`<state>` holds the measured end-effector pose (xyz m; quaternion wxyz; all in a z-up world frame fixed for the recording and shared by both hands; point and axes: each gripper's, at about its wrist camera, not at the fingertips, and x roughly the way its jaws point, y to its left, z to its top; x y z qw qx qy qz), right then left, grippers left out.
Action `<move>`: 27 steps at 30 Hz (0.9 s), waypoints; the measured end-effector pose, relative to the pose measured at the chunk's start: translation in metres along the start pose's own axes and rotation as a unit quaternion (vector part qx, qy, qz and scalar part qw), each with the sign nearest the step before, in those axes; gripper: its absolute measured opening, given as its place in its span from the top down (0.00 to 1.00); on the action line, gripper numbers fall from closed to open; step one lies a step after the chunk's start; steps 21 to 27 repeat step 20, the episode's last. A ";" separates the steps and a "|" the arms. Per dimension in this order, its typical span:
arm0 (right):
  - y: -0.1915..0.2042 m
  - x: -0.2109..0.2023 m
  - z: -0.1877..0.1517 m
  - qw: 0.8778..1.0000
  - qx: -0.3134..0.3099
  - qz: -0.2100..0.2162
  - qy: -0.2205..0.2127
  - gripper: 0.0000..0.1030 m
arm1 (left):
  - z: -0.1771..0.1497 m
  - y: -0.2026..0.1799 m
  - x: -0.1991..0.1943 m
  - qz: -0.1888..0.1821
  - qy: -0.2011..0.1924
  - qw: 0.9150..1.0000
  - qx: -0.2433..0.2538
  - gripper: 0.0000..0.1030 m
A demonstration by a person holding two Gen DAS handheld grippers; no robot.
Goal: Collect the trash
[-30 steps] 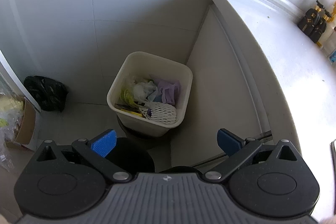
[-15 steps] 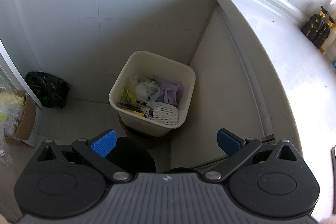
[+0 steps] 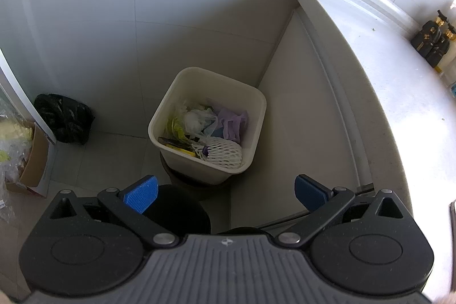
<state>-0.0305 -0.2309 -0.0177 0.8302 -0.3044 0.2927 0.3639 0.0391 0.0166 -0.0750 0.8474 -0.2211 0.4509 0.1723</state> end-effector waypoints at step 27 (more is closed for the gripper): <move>-0.003 0.007 -0.002 1.000 0.006 0.001 0.006 0.01 | 0.002 0.007 0.007 -0.022 0.013 1.000 -0.008 0.01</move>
